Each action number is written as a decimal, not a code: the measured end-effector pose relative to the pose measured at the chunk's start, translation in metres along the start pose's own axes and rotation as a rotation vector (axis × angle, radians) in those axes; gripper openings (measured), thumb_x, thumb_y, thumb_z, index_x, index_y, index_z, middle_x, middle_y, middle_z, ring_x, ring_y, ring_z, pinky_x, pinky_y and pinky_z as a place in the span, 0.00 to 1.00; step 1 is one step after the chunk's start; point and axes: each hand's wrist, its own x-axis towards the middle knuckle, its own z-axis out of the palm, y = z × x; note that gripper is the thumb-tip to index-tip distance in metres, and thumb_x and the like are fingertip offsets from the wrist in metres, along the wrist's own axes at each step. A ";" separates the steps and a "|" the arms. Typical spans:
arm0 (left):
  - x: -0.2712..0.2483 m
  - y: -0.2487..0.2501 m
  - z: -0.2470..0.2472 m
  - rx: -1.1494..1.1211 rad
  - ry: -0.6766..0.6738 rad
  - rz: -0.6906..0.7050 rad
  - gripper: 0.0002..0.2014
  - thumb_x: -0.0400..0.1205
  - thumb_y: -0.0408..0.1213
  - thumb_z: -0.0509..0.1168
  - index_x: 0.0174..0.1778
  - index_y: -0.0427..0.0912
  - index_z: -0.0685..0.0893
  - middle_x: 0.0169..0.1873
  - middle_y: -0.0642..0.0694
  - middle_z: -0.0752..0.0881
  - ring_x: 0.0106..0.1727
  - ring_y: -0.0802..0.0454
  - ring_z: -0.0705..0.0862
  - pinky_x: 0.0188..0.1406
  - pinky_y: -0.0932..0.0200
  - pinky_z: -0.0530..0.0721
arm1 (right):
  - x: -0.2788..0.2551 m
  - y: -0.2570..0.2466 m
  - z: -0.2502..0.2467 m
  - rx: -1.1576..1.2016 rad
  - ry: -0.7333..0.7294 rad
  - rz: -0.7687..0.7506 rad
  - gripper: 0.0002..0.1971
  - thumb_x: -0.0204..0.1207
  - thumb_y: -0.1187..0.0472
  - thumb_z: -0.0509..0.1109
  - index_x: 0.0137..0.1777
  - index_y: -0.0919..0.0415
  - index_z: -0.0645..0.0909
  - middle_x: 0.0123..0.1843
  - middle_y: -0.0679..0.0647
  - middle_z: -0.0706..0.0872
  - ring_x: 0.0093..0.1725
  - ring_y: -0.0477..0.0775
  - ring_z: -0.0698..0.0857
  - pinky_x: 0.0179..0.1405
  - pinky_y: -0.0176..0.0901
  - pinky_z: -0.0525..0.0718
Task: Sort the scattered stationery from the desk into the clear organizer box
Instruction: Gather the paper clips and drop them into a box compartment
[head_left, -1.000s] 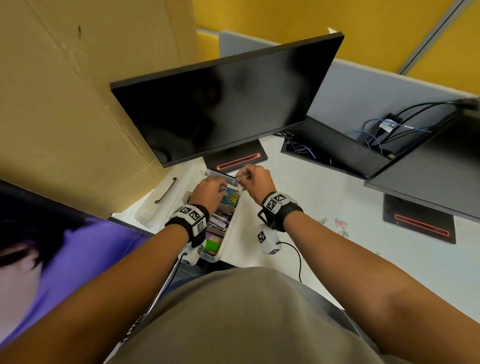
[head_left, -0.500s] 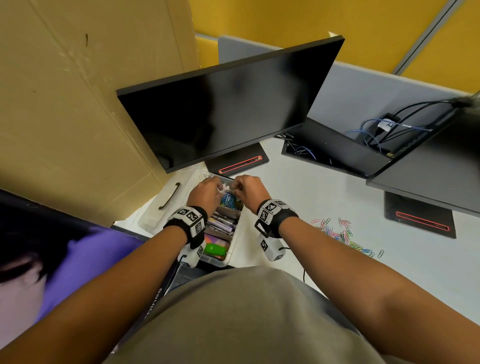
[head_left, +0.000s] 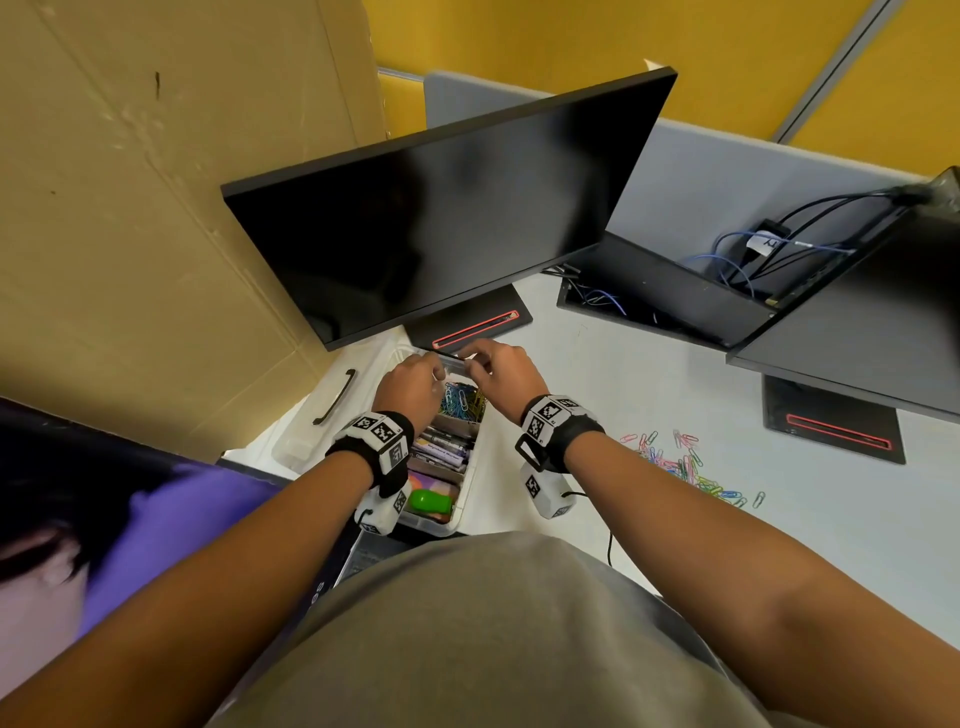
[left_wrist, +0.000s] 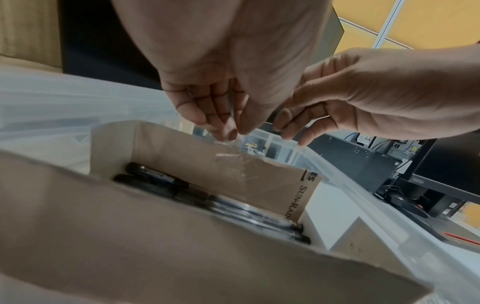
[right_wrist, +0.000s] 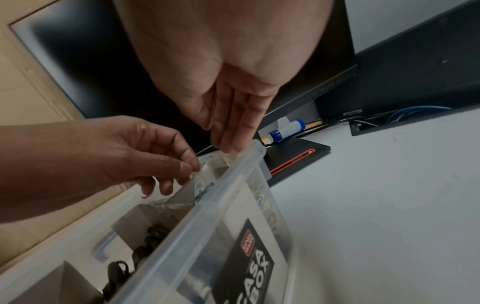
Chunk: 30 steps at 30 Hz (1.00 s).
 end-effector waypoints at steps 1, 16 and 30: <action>0.001 0.001 0.001 0.002 0.007 0.006 0.01 0.82 0.36 0.65 0.47 0.46 0.80 0.47 0.46 0.84 0.43 0.48 0.83 0.43 0.55 0.82 | 0.000 0.000 -0.002 0.026 0.013 0.013 0.10 0.83 0.58 0.63 0.59 0.51 0.84 0.44 0.52 0.90 0.42 0.51 0.88 0.46 0.48 0.89; 0.024 0.084 0.033 -0.017 -0.073 0.146 0.04 0.84 0.36 0.63 0.51 0.45 0.82 0.49 0.45 0.85 0.49 0.46 0.85 0.50 0.48 0.87 | -0.027 0.067 -0.055 0.025 0.127 0.209 0.11 0.82 0.60 0.62 0.58 0.53 0.83 0.47 0.51 0.88 0.43 0.51 0.85 0.47 0.45 0.85; 0.028 0.168 0.096 0.042 -0.273 0.260 0.08 0.84 0.39 0.61 0.57 0.46 0.82 0.53 0.46 0.82 0.52 0.45 0.83 0.58 0.52 0.79 | -0.093 0.179 -0.109 -0.154 0.064 0.415 0.12 0.81 0.60 0.62 0.60 0.53 0.83 0.57 0.54 0.86 0.54 0.57 0.85 0.53 0.50 0.83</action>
